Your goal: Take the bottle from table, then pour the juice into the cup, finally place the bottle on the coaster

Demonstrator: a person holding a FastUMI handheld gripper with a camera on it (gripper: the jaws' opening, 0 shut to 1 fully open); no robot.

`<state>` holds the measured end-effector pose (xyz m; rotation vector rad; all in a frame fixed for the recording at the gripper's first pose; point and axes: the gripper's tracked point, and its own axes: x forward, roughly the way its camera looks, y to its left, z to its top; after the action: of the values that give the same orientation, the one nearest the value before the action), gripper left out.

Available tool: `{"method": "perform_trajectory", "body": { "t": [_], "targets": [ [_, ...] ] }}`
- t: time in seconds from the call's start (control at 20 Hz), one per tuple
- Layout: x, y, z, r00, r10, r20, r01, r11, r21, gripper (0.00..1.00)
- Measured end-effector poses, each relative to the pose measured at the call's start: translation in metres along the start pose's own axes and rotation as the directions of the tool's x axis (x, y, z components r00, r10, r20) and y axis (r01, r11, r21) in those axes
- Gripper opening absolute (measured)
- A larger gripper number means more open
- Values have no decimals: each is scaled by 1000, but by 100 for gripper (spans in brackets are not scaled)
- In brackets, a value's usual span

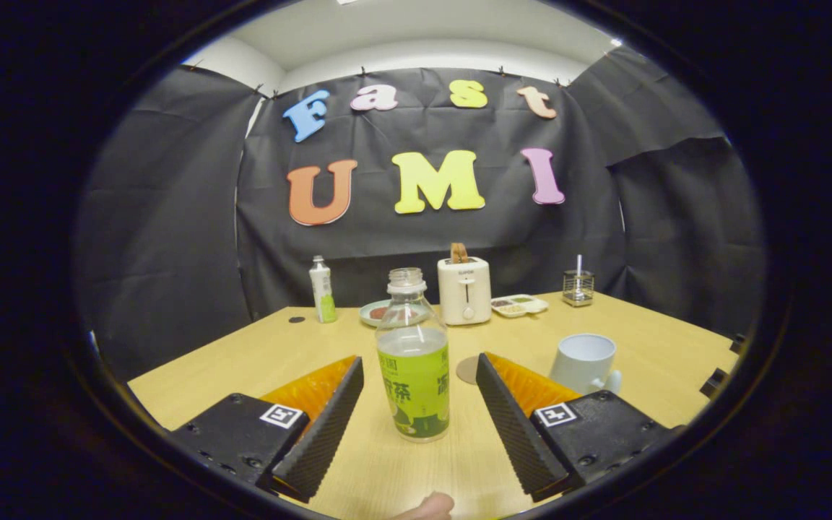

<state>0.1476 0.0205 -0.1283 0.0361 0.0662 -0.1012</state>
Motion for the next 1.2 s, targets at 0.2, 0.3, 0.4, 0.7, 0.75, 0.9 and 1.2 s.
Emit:
{"method": "perform_trajectory", "body": {
  "t": [0.2,0.3,0.4,0.7,0.75,0.9,1.2],
  "targets": [
    [25,8,-5,1000,-4,-1,4,1000,-27,100],
    [37,11,-3,1000,4,9,-4,1000,-29,100],
    [50,9,-7,1000,-7,6,7,1000,-30,100],
    [77,16,-20,1000,4,-4,-4,1000,5,90],
    [77,16,-18,1000,2,6,-2,1000,-11,88],
    [75,13,-18,1000,-9,-6,8,999,-43,82],
    [60,12,-15,999,-16,-41,14,998,-69,81]
  ]
}}
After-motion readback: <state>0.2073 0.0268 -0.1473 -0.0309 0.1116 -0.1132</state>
